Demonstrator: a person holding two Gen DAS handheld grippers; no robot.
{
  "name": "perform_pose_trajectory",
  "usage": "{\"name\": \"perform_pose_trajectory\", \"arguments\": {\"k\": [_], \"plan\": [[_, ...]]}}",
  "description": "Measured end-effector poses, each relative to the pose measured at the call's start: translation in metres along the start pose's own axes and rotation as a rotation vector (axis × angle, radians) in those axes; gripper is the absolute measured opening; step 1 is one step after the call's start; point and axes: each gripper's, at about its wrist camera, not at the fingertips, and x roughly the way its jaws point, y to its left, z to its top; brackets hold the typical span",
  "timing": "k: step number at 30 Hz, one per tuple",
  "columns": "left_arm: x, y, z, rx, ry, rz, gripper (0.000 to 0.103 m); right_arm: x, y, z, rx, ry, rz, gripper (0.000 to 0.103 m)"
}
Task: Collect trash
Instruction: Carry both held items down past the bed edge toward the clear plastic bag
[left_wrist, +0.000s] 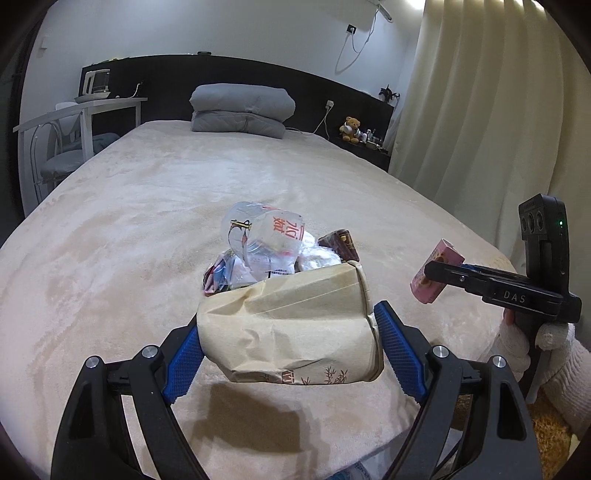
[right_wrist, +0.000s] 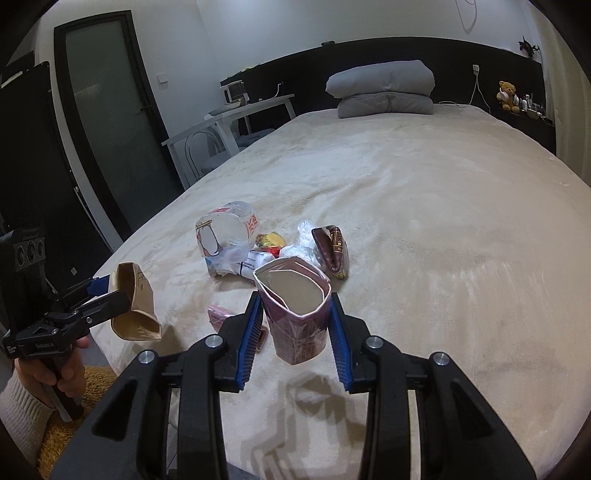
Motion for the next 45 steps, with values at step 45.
{"name": "perform_pose_trajectory", "arguments": {"k": [45], "plan": [[-0.047,-0.049,-0.112,-0.154,0.091,-0.062,0.084,-0.058,0.057,-0.128,0.052,0.164,0.035,0.036]]}}
